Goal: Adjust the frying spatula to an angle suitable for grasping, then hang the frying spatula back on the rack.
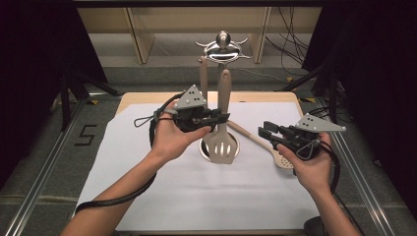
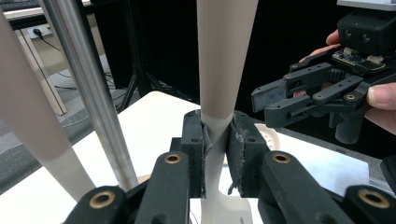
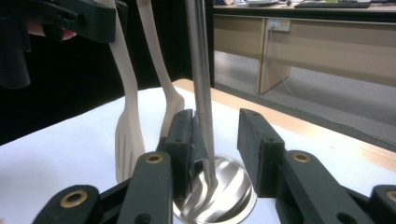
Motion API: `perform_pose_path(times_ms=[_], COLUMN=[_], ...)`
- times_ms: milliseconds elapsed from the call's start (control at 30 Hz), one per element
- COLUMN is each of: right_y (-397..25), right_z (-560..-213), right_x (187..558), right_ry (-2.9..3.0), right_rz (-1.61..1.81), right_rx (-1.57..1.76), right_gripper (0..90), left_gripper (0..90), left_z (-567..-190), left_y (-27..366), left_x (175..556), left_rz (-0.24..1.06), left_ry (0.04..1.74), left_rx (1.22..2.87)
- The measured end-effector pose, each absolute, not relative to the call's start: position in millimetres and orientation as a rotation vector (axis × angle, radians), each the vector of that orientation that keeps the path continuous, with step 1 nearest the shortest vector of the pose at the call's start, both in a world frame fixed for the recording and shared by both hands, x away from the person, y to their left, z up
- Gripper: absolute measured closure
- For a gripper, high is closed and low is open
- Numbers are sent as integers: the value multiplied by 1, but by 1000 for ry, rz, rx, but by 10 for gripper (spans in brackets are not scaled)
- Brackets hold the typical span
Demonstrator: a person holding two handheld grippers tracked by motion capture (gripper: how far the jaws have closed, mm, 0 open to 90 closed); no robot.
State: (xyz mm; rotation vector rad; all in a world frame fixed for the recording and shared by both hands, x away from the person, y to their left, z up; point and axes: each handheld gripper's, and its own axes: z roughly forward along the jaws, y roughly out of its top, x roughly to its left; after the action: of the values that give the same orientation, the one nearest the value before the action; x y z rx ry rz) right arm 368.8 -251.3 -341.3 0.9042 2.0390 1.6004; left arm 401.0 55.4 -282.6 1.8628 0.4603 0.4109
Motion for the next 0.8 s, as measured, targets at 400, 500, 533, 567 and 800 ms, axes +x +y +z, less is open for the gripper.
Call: perform_pose_path(times_ms=[400, 500, 533, 567, 800], right_y=[-250, -249, -248, -248, -248], right_z=[-341, -340, -340, -340, -341], right_x=[369, 369, 368, 368, 369], right_ry=[2039, 2032, 2041, 2045, 2057], right_rz=[1592, 1589, 1603, 1606, 1615], right_rx=[911, 887, 904, 897, 922], right_gripper=[668, 668, 668, 668, 667], left_gripper=[772, 772, 772, 772, 772], left_z=[-279, -278, -278, -278, -273], left_y=[57, 56, 56, 55, 53], left_x=[400, 399, 399, 399, 401], left_rz=[412, 417, 415, 411, 449], left_ry=[472, 469, 475, 485, 477], left_rx=[1881, 1883, 1880, 1878, 1891])
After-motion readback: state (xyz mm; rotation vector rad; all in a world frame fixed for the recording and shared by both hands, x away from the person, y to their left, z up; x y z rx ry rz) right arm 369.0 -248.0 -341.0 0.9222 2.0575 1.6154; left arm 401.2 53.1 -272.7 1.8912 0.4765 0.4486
